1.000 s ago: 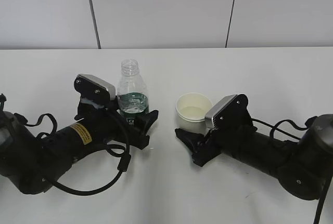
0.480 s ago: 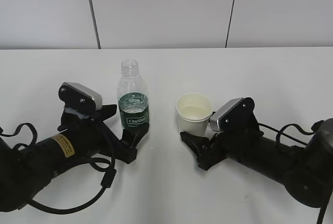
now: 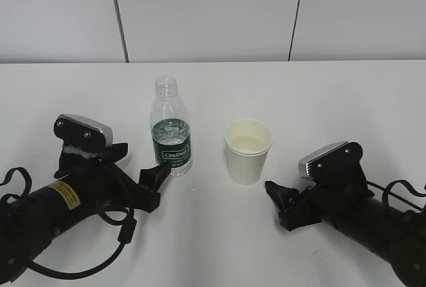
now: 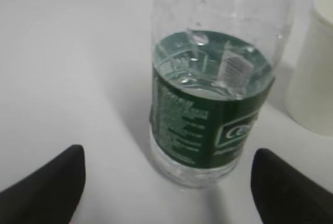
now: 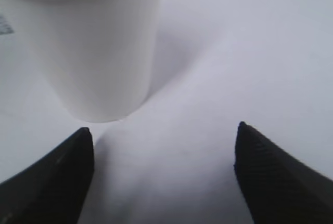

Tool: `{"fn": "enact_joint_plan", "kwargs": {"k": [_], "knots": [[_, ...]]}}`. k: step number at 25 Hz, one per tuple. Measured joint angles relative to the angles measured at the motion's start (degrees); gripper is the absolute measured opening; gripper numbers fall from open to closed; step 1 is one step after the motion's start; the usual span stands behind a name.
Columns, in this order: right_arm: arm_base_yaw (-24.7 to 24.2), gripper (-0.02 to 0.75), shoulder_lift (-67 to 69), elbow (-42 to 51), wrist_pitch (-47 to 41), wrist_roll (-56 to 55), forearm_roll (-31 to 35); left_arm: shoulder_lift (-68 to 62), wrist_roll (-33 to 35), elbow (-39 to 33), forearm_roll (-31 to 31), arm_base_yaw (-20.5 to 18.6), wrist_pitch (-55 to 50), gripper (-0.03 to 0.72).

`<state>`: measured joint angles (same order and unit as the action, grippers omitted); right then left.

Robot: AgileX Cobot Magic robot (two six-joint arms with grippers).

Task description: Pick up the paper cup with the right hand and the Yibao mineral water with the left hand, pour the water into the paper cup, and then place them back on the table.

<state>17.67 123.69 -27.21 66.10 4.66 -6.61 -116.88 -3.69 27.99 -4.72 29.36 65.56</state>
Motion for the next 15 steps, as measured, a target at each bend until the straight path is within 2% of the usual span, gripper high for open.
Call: {"fn": "enact_joint_plan", "kwargs": {"k": [4,6,13,15], "knots": [[0.0,0.646,-0.5,0.7,0.1,0.0,7.1,0.1,0.9,-0.2,4.7,-0.7,0.0,0.589],[0.0,0.642,-0.5,0.7,0.1,0.0,10.5,0.2,1.1,-0.2,6.4,-2.3,0.0,0.589],[-0.3,0.63,-0.5,0.6,0.2,0.0,23.3,0.3,1.2,-0.2,8.0,-12.0,0.0,0.587],[-1.5,0.626,-0.5,0.0,0.2,0.0,24.7,0.3,1.2,-0.2,8.0,-14.6,0.0,0.586]]}}
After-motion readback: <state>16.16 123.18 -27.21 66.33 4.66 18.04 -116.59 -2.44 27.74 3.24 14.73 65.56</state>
